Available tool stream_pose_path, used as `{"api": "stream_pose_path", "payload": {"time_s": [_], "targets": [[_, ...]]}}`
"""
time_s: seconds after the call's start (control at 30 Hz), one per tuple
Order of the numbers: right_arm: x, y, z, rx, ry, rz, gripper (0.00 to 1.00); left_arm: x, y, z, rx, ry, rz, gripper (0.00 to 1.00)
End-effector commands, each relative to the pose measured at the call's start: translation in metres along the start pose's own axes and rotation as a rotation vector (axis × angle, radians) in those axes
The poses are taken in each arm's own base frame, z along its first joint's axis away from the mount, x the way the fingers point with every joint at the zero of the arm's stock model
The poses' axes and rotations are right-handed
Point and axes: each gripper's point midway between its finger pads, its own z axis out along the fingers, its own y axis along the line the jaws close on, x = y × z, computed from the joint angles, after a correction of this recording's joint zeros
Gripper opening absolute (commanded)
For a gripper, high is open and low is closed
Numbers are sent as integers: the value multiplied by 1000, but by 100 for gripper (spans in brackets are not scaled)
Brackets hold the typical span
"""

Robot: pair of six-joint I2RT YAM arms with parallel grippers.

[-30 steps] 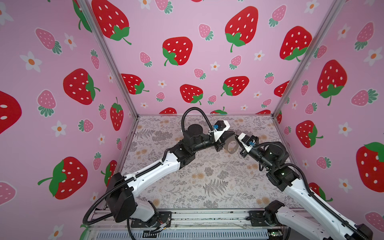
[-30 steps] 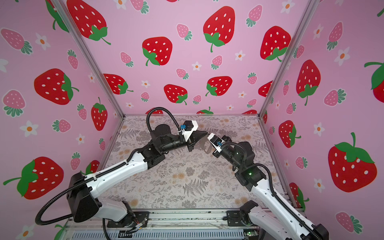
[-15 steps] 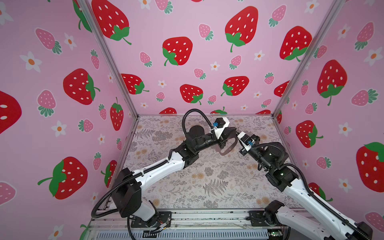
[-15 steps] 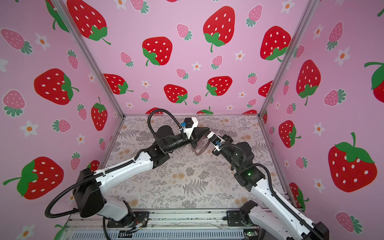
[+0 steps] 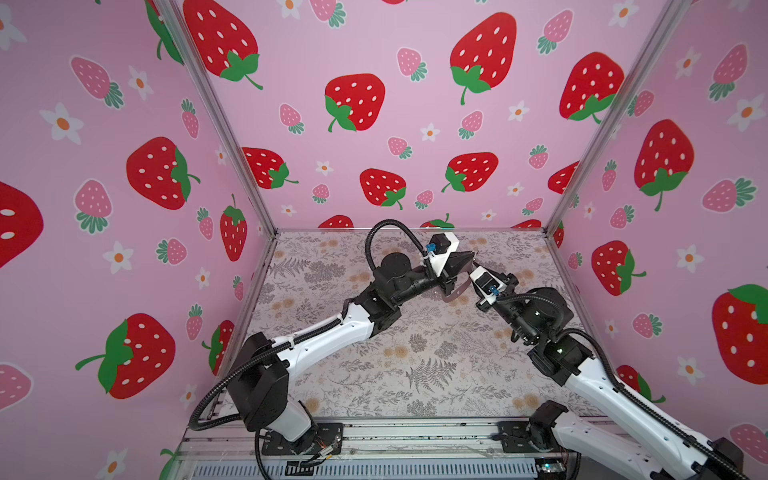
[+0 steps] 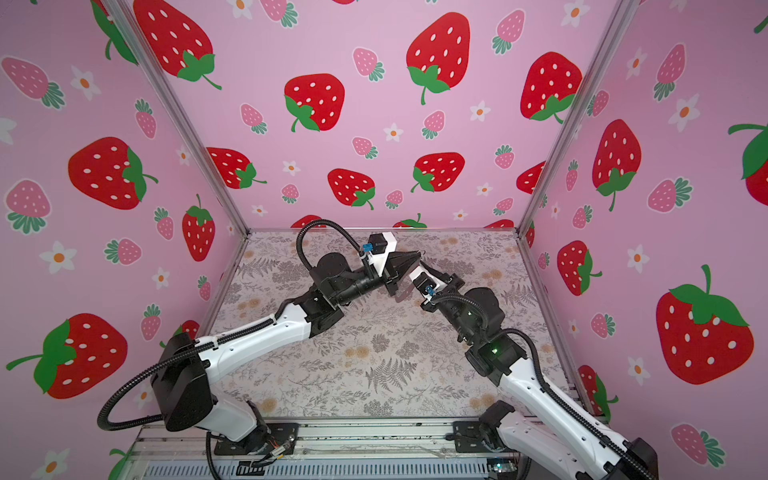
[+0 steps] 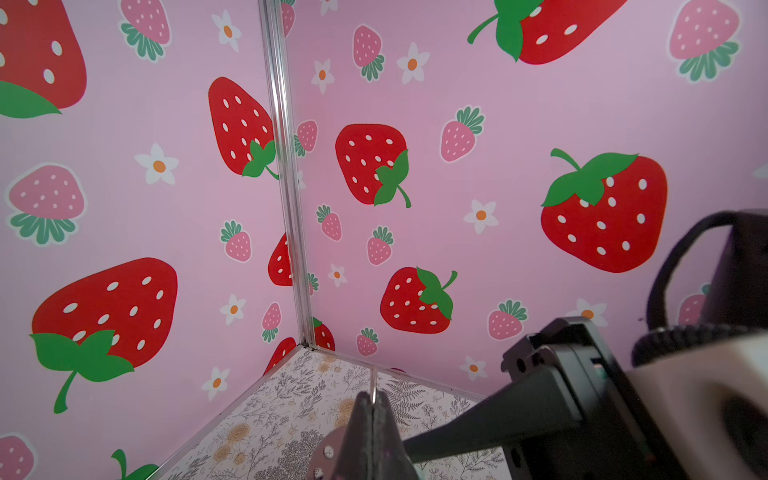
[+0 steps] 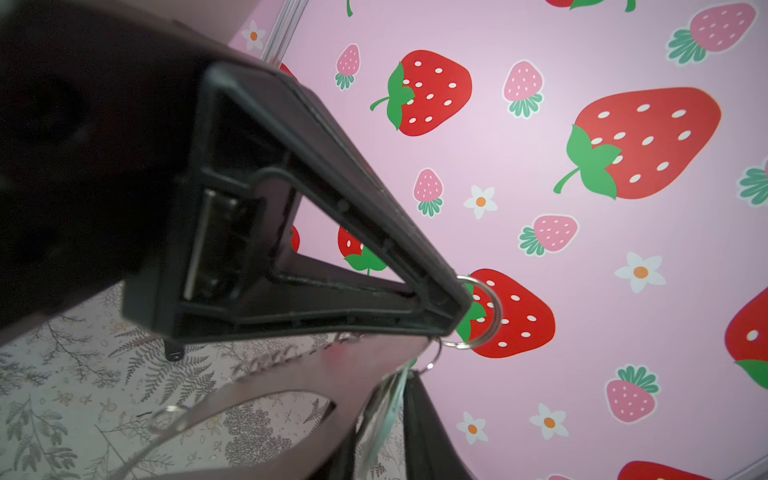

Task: Put the keys on the keyring

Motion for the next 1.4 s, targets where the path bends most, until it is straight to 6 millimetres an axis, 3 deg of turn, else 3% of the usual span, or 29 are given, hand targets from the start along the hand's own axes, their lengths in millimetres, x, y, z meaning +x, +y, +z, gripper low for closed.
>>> {"api": "stream_pose_path", "payload": {"time_s": [0.0,0.4,0.7,0.9,1.2,1.37], "targets": [[-11,-7,-7,33,-46,9,28,-11,-7,0,31,-49,2,0],[-3,-22,-30,101,-51,71,32,-20,-13,-11,172,-70,-61,0],[-7,-18,-29,76,-70,97,38,-24,-20,-13,213,-74,-83,0],[-14,-4,-24,-9,-107,133,39,-27,-20,-14,199,-82,-79,0],[-7,-13,-15,37,-66,196,40,-30,-27,-13,209,-76,-62,0],[-14,-12,-14,17,-91,201,39,-27,-26,-13,194,-66,-60,0]]}}
